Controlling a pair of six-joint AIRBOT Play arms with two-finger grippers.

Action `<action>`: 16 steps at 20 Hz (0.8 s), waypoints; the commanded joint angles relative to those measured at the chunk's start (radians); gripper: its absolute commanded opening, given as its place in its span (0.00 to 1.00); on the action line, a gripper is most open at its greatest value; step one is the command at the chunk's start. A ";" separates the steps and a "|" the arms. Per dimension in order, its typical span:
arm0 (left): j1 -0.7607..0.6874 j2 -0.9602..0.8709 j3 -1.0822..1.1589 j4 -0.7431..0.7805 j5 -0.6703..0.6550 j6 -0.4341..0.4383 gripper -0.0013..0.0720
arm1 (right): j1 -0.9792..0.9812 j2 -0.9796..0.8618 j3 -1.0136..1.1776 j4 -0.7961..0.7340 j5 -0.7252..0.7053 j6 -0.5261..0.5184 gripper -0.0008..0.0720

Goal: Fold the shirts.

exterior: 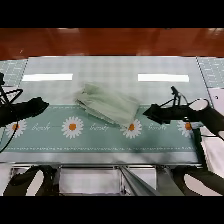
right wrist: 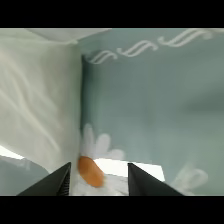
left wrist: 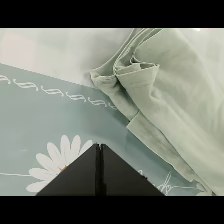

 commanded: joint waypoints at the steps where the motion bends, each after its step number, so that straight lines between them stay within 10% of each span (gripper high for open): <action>1: 0.000 0.000 0.000 0.000 0.000 0.002 0.04 | 0.098 -0.183 0.009 0.304 -0.048 -0.157 0.58; 8: 0.000 0.000 0.000 0.000 0.000 0.002 0.04 | 0.225 -0.325 0.198 0.328 -0.048 -0.163 0.51; 10: 0.000 0.000 0.000 0.000 0.000 0.002 0.04 | 0.238 -0.351 0.280 0.323 -0.027 -0.183 0.03; 16: 0.000 0.000 0.000 0.000 0.000 0.002 0.04 | 0.243 -0.354 0.625 0.083 0.113 -0.071 0.04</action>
